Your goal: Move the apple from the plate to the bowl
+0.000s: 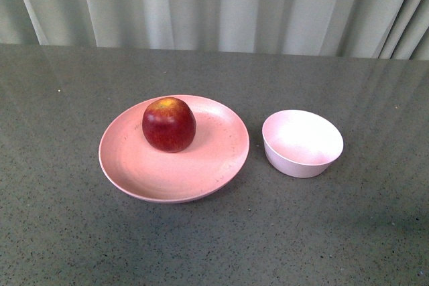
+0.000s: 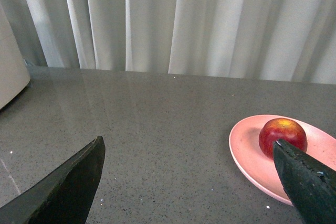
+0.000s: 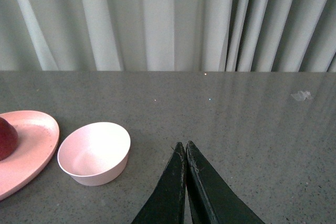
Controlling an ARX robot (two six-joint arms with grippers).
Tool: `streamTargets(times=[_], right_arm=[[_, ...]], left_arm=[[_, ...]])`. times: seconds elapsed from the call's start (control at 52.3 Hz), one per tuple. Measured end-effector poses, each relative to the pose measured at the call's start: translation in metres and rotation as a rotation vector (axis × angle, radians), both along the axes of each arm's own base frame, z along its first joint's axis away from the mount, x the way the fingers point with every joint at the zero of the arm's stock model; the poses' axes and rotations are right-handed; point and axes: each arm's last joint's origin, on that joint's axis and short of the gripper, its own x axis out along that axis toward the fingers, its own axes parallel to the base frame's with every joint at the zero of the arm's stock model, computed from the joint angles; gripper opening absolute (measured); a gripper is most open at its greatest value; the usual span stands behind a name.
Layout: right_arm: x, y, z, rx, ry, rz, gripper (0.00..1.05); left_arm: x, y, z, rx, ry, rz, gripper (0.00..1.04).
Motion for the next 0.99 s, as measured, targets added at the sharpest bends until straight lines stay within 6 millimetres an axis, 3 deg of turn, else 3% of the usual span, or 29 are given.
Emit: streamTargets(times=[0.994], right_arm=[[-0.025, 0.000, 0.000, 0.000, 0.005, -0.001, 0.02]], left_arm=[[0.000, 0.000, 0.000, 0.000, 0.000, 0.000, 0.96]])
